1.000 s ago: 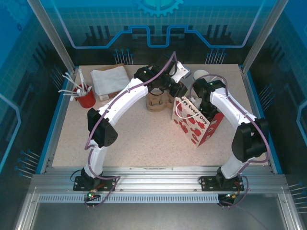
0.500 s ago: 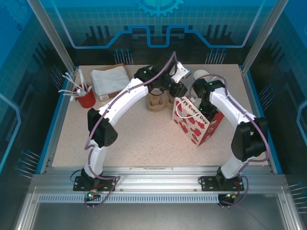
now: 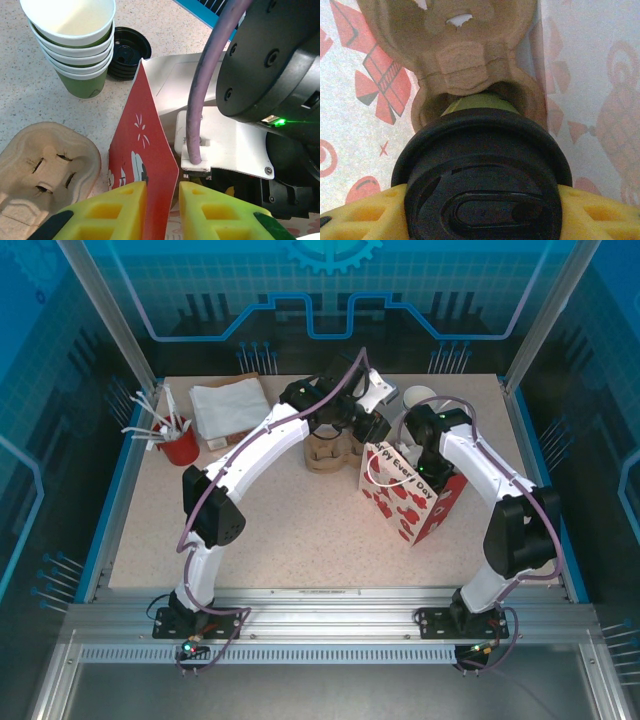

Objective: Pack the takeout coffee

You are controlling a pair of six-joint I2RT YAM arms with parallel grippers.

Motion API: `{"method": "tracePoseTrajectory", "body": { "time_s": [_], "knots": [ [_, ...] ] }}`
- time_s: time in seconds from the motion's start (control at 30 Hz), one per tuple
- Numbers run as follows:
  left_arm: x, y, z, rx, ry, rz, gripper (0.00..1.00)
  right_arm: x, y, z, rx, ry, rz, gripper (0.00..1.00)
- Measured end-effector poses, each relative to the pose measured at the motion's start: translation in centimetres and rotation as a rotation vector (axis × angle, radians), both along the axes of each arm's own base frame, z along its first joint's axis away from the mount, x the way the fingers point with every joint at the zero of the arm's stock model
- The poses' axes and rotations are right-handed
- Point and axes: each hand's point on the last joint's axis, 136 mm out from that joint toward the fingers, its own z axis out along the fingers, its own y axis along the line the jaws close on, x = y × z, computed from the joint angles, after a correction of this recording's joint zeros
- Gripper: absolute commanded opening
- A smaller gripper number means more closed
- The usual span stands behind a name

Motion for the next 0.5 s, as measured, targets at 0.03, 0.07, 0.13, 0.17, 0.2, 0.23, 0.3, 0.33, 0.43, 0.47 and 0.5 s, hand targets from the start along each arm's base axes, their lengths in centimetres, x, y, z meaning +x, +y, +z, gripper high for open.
{"method": "tracePoseTrajectory", "body": {
  "time_s": [0.03,0.07,0.13,0.17,0.2,0.23,0.3,0.33,0.43,0.47,0.5],
  "knots": [
    [0.0,0.0,0.01,0.0,0.0,0.0,0.26,0.03,0.01,-0.01,0.0,-0.001,0.0,0.43],
    [0.0,0.0,-0.01,0.0,0.0,0.0,0.26,0.04,0.01,-0.04,0.0,-0.001,0.0,0.43],
    [0.0,0.0,-0.02,0.0,0.0,0.0,0.26,0.05,0.0,-0.12,0.001,-0.001,-0.001,0.43],
    [0.0,0.0,-0.04,0.0,0.001,0.0,0.26,-0.01,-0.03,-0.21,0.0,0.001,-0.001,0.43],
    [-0.01,0.0,-0.09,0.001,0.001,0.0,0.26,-0.06,-0.06,-0.3,-0.001,0.003,-0.002,0.43],
    [0.0,-0.02,-0.15,0.001,0.002,0.0,0.26,-0.09,-0.08,-0.38,-0.001,0.004,-0.002,0.43],
    [-0.03,-0.05,-0.26,0.0,0.005,-0.002,0.26,-0.08,-0.07,-0.44,-0.001,0.004,-0.002,0.45],
    [-0.02,-0.07,-0.32,0.0,0.005,-0.003,0.26,-0.11,-0.09,-0.49,-0.001,0.005,-0.002,0.45],
    [0.0,-0.13,-0.29,-0.004,0.004,-0.005,0.26,-0.14,-0.1,-0.5,-0.002,0.006,-0.002,0.46],
    [0.01,-0.15,-0.27,-0.004,0.003,-0.005,0.26,-0.13,-0.09,-0.47,-0.001,0.005,-0.002,0.47],
    [0.02,-0.15,-0.26,-0.005,0.002,-0.005,0.26,-0.09,-0.08,-0.39,0.0,0.001,-0.002,0.49]
  ]
}}
